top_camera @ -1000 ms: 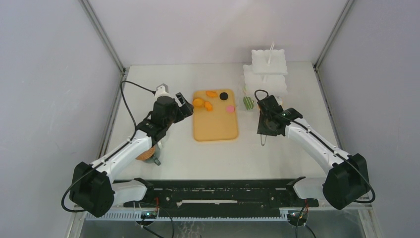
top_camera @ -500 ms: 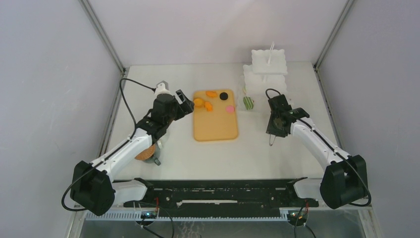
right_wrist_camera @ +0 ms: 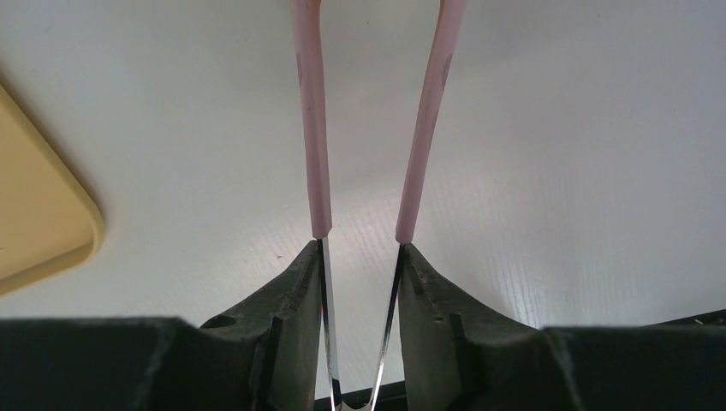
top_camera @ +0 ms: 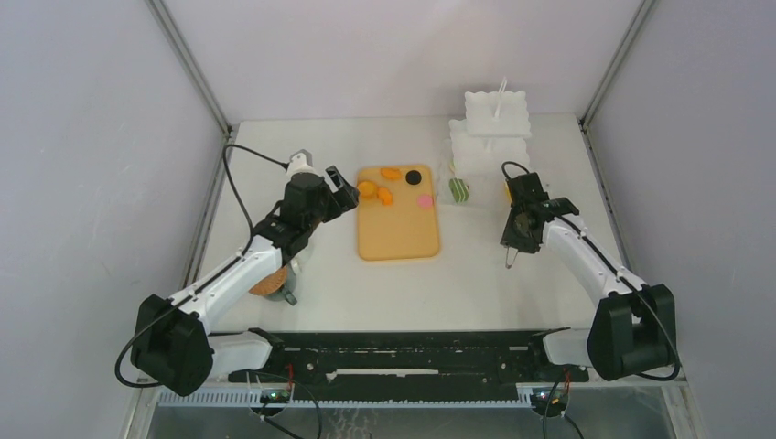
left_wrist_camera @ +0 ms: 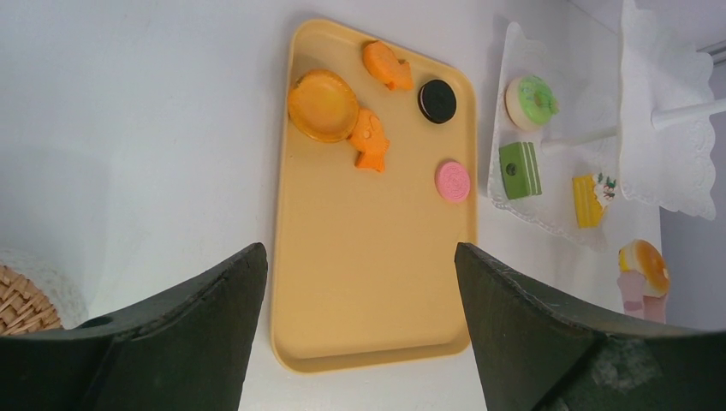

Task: Serve the afternoon tea
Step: Place the desert on the desert table.

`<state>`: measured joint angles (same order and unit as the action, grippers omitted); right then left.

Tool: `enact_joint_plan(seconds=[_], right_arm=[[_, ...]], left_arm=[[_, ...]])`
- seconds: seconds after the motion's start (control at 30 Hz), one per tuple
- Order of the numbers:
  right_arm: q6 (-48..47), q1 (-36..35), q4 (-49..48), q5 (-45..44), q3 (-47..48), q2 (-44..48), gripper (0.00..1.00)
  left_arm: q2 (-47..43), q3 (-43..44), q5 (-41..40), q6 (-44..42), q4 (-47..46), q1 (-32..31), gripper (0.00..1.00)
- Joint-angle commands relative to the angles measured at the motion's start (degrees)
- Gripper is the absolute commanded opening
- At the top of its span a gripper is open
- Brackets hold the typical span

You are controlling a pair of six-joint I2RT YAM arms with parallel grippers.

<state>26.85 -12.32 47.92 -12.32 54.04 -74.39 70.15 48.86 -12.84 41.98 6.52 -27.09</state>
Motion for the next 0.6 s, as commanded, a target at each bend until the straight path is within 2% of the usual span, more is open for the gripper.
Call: enact_joint_plan(seconds=[0.0, 0.57], right_arm=[[-1.36, 0.95, -1.98, 0.60, 0.29, -0.90, 0.23], [-1.29, 1.42, -5.13, 2.70, 1.96, -7.41, 0.23]], left_arm=[[0.06, 3.26, 0.15, -0.67, -1.97, -0.25, 0.85], [0.27, 2.76, -0.06, -1.19, -2.13, -0.25, 0.85]])
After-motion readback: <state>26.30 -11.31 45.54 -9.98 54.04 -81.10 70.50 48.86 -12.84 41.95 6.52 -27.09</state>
